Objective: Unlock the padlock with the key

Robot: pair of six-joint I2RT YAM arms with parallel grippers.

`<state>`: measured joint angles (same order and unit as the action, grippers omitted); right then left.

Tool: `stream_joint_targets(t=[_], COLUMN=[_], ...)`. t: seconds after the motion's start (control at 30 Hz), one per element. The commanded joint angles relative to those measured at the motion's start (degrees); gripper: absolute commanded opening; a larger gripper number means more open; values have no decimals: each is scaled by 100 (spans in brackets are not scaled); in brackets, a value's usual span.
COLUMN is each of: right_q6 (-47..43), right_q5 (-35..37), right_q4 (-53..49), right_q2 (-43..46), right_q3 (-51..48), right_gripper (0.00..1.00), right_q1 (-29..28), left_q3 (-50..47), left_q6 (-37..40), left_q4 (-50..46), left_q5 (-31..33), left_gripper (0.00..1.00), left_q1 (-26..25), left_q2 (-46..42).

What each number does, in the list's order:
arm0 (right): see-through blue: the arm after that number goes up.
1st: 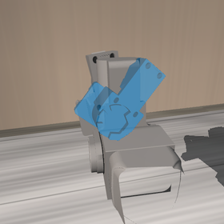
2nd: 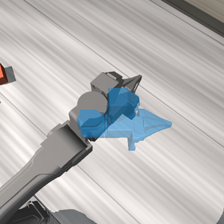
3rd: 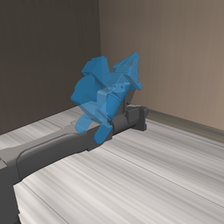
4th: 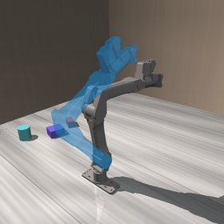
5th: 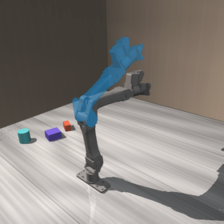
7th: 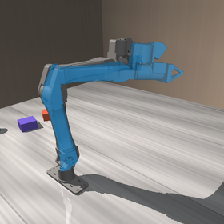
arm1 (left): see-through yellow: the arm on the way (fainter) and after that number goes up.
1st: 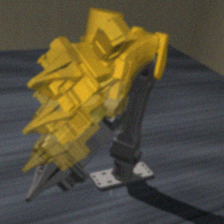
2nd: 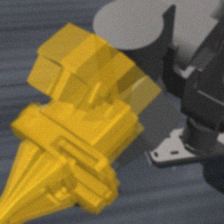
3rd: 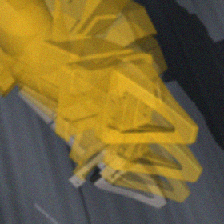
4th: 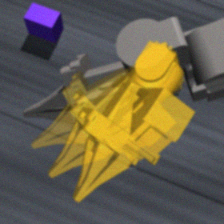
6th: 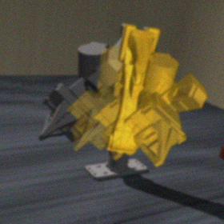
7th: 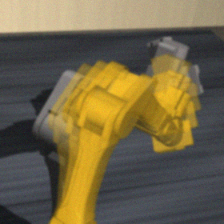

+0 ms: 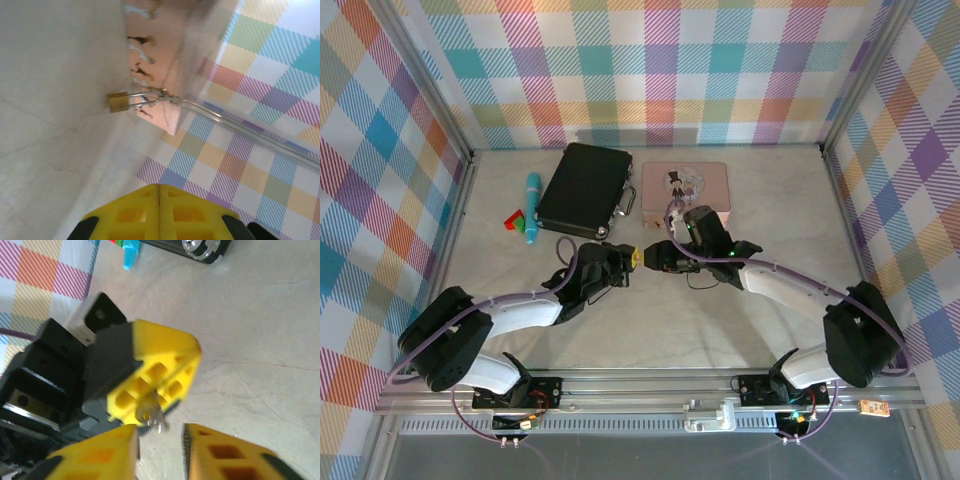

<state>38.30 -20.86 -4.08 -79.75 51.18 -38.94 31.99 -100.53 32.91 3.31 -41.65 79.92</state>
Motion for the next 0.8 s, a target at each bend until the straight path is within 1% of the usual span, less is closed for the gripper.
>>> stream_joint_targets(t=[0.0,0.07,0.1,0.13,0.2,0.27,0.33,0.43,0.53,0.67,0.77], right_q6=[-112,-172,-155,-193,-181,-48,94,140,177,405,543], right_q5=[183,58,67,36,12,42,154,51,-281,-414,-489], right_q4=[-143,18,161,351,1032,1606,1835,2041,2351,3189,3760], right_q2=[389,517,596,654,832,962,1037,1061,941,742,582], right_q3=[119,13,-84,-187,-547,-845,-980,-1048,-1052,-1259,-1372], right_gripper=[44,50,53,54,56,60,60,56,49,40,38], right_q1=[56,88,90,112,115,119,123,123,132,181,275], left_q3=[537,850,958,988,844,736,712,630,542,391,270], left_q6=[2014,3398,3914,4261,4674,4820,4950,5072,5163,5089,4869], left_q4=[-493,-859,-990,-931,-396,78,399,1054,1671,2167,2250], left_q5=[412,513,519,484,332,170,-41,-340,-562,-572,-490], left_gripper=[0,0,0,0,0,0,0,0,0,0,0], left_q1=[105,106,107,109,109,104,107,105,104,109,104], left_q2=[-478,-605,-629,-644,-640,-582,-493,-296,-116,15,16])
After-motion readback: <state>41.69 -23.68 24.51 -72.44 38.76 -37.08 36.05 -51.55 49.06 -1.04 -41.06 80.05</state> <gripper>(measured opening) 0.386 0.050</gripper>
